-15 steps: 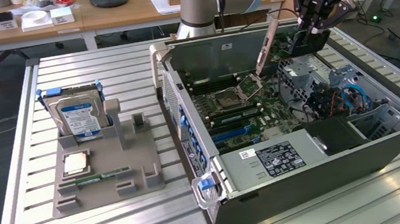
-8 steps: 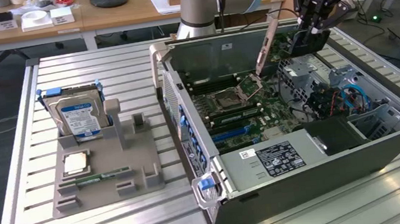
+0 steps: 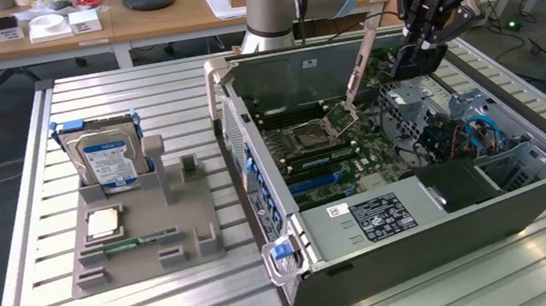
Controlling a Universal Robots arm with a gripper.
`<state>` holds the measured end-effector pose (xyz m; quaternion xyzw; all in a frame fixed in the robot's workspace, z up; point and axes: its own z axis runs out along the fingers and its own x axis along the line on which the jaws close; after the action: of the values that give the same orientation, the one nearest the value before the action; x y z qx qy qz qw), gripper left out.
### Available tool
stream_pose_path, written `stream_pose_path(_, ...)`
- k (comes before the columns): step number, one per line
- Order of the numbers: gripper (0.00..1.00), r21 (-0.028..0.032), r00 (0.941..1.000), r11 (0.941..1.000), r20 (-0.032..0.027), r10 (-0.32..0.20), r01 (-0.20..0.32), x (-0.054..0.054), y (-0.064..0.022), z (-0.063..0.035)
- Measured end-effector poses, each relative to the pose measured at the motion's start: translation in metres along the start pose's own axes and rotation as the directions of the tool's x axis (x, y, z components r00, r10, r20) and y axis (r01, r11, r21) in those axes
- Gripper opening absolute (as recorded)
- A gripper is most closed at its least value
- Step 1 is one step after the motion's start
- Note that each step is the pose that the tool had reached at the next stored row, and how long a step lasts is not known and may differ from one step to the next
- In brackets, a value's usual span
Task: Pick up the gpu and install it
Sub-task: 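Insert the gpu into the slot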
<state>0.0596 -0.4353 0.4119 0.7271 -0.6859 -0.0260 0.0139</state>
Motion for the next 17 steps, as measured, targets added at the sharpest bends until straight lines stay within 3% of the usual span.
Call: stream_pose_path(17,0.26,0.0000,1.0000,1.0000,0.0001,0.000,0.000,-0.0004,0.0050,0.0033)
